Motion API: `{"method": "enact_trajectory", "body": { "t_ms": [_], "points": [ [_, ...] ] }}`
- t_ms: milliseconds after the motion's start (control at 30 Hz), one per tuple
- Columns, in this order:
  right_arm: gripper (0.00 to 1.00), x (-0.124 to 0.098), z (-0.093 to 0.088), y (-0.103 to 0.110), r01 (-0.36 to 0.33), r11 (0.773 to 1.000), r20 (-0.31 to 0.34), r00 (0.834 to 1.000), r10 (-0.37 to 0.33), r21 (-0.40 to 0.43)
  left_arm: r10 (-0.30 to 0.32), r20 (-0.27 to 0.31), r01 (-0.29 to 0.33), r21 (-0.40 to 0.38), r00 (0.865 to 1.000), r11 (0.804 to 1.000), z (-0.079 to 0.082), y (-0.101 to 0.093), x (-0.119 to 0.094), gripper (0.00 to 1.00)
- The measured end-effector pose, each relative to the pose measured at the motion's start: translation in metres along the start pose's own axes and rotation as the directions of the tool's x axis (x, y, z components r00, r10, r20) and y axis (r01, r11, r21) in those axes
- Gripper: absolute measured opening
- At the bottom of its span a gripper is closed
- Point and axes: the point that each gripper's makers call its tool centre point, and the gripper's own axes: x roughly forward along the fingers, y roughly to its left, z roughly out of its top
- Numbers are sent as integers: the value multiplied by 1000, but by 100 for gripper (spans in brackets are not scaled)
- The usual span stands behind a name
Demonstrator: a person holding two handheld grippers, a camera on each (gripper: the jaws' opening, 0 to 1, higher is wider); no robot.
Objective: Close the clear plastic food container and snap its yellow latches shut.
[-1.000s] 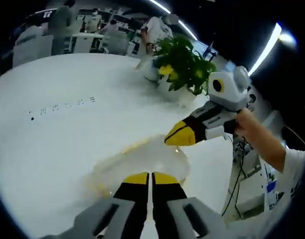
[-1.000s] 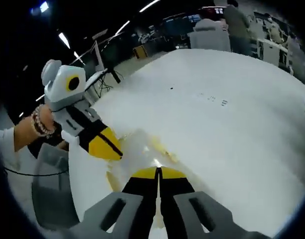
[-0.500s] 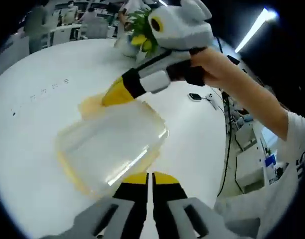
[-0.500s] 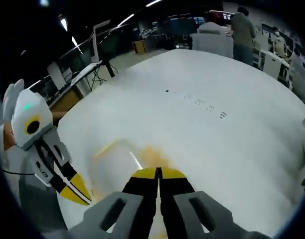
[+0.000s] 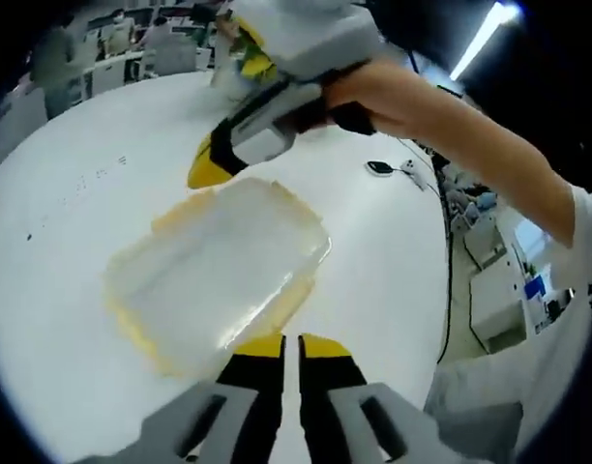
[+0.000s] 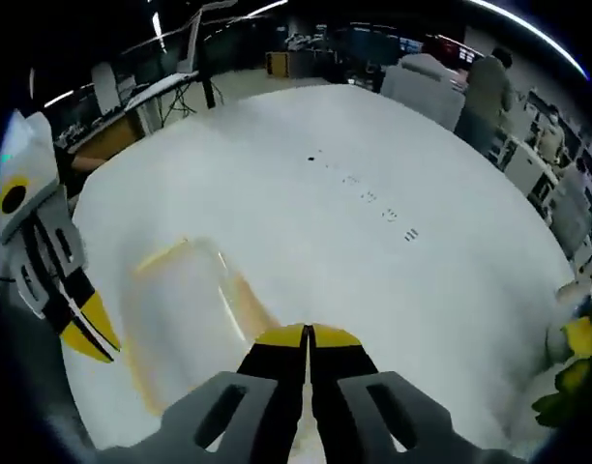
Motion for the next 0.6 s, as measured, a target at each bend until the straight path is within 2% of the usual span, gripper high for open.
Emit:
{"method": "enact_trajectory", "body": {
  "t_ms": [100, 167, 233, 267, 300, 367, 433, 500, 533, 600],
  "points": [
    [1, -8, 5, 10, -45, 996, -7, 999, 45, -75, 37, 13, -39, 137, 999, 990, 3, -1, -7, 7],
    [8, -13, 9, 18, -74, 986, -9, 997, 74, -147, 43, 20, -47, 201, 999, 978, 2, -2, -7, 13],
    [17, -15, 11, 25, -109, 974, -21, 994, 107, -199, 45, 11, -46, 301, 999, 953, 0, -5, -6, 15],
    [21, -17, 11, 31, -136, 968, -32, 991, 133, -211, 54, 28, -60, 374, 998, 926, 3, -5, -5, 16],
    [23, -18, 8, 32, -182, 955, -64, 983, 172, -233, 54, 34, -63, 397, 998, 916, 4, -6, -5, 17],
    [24, -20, 0, 36, -223, 941, -123, 973, 198, -254, 71, 59, -88, 382, 996, 920, 6, -8, -5, 20],
    [24, -20, -10, 36, -239, 924, -197, 963, 185, -300, 56, 99, -90, 388, 993, 917, 12, -11, -5, 21],
    [26, -18, -19, 36, -278, 899, -266, 945, 192, -338, 61, 114, -100, 380, 992, 919, 16, -8, -4, 22],
    [24, -18, -12, 40, -278, 901, -238, 949, 205, -332, 70, 111, -107, 374, 991, 921, 17, -6, -3, 23],
    [29, -21, -14, 46, -329, 879, -270, 932, 242, -345, 92, 118, -131, 381, 989, 915, 19, 0, -4, 25]
  ]
}}
